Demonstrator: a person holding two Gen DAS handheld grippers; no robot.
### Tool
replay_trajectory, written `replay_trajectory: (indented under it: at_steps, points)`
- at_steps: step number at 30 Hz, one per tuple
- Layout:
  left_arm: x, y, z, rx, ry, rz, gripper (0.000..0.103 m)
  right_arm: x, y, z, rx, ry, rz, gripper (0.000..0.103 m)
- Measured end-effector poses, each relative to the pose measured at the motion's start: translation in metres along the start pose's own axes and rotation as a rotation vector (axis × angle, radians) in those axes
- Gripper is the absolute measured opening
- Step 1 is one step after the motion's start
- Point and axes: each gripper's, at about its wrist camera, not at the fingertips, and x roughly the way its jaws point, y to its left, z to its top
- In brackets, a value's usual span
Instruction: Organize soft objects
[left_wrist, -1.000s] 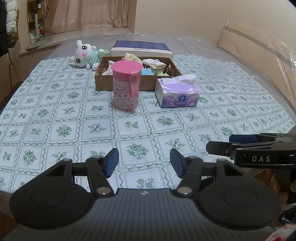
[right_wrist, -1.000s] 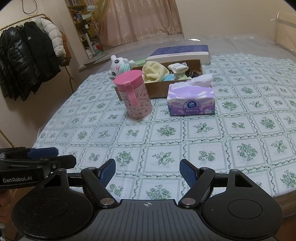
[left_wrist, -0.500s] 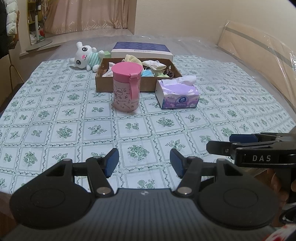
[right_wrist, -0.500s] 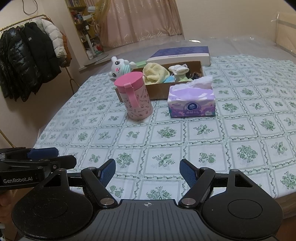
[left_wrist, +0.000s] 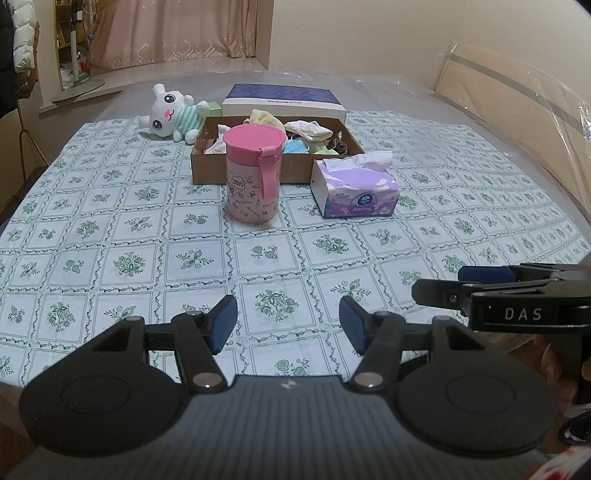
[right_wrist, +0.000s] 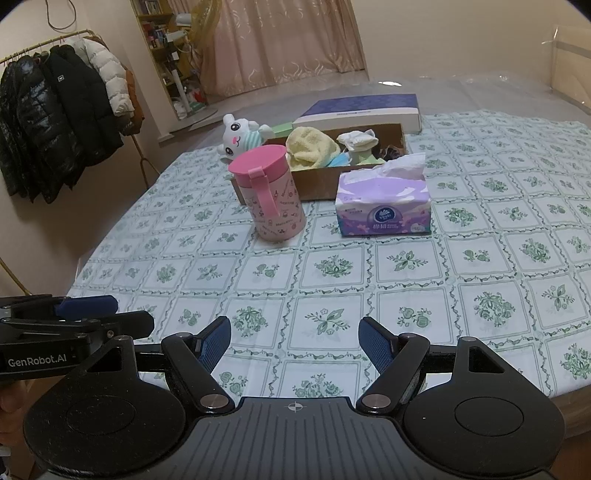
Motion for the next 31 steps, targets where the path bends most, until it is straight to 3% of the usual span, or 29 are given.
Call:
replay_trajectory:
  at_steps: [31]
  points:
    - [0.0038,-0.0034,0.0024,0.02,-0.015,0.012,0.059,0.0016,0.0003,0.0021,0.001,0.0,0.001,0.076]
